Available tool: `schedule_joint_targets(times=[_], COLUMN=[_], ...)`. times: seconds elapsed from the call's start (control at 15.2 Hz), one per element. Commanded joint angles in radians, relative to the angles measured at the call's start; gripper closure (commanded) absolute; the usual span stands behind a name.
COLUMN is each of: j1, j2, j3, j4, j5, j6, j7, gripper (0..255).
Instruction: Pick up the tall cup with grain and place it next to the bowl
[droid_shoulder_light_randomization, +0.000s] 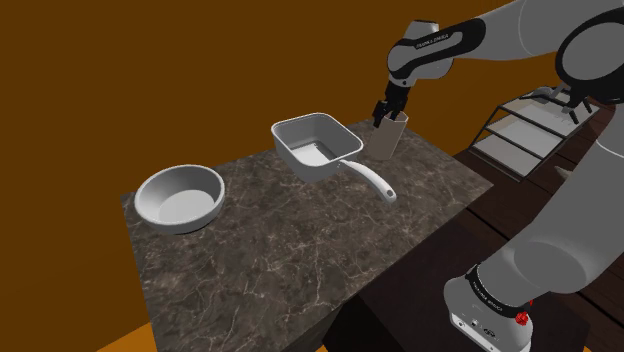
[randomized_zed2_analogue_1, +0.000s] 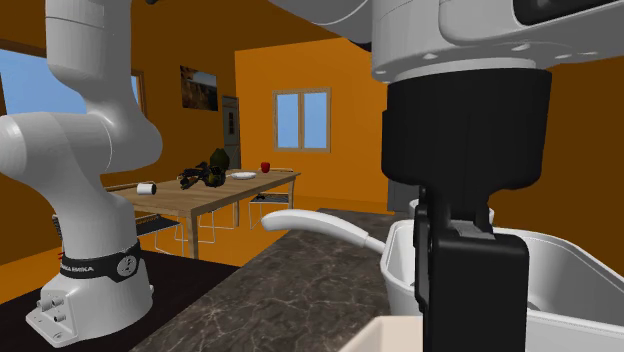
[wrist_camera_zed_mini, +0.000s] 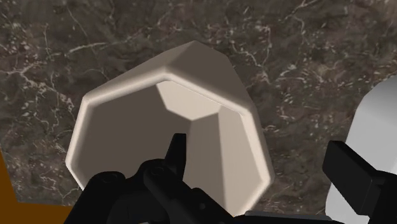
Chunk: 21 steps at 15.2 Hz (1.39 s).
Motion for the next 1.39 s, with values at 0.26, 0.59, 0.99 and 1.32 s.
schedule_joint_targets(times=[0.26, 0.59, 0.99, 1.32], j1=[0.0, 0.0, 0.001, 0.003], j2=[0.0, 0.0, -0.018, -0.044], j3=[0.0, 0.0, -0.001, -0.003], j4=[0.0, -0.001, 0.019, 0.055], j5=[0.0, 0.0, -0.007, -0.017], j6=[0.0, 0.001, -0.036, -0.097], j7=[0.0, 0.0, 0.005, 0.012], gripper=[255, 255, 255, 255])
